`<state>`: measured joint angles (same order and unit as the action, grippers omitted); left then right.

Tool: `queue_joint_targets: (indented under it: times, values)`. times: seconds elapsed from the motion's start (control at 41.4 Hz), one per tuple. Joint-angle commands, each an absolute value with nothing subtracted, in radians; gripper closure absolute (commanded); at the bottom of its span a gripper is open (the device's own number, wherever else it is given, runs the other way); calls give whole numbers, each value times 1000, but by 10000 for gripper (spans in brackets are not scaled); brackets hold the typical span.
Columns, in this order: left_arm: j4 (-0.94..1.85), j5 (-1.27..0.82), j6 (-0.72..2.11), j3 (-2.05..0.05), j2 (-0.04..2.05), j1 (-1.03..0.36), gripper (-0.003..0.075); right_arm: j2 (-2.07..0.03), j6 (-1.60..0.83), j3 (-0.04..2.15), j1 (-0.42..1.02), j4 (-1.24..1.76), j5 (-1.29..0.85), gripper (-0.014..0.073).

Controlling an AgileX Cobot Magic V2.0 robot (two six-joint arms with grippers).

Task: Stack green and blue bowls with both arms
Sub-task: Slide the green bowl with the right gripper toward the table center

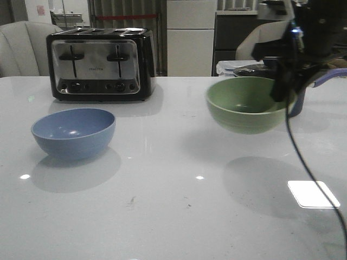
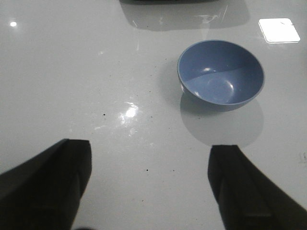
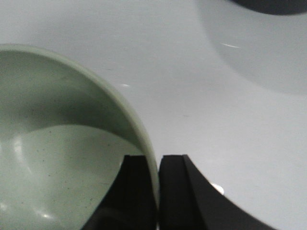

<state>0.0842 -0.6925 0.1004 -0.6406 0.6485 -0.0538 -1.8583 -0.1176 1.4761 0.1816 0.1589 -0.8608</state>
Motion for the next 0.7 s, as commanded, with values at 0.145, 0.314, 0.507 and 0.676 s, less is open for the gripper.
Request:
queue_joint_targets:
  times: [0.145, 0.314, 0.507, 0.676]
  values:
    - [90, -623, 102, -668, 653, -59, 161, -1877, -148, 1509, 340, 211, -822, 571]
    - [90, -623, 102, -668, 653, -59, 161, -1943, -148, 1508, 397, 217, -786, 552]
    - [90, -623, 102, -668, 653, -59, 161, -1951, -148, 1508, 410, 226, -778, 287]
    - [90, -623, 102, -668, 653, -59, 161, -1898, -150, 1504, 412, 223, -762, 189]
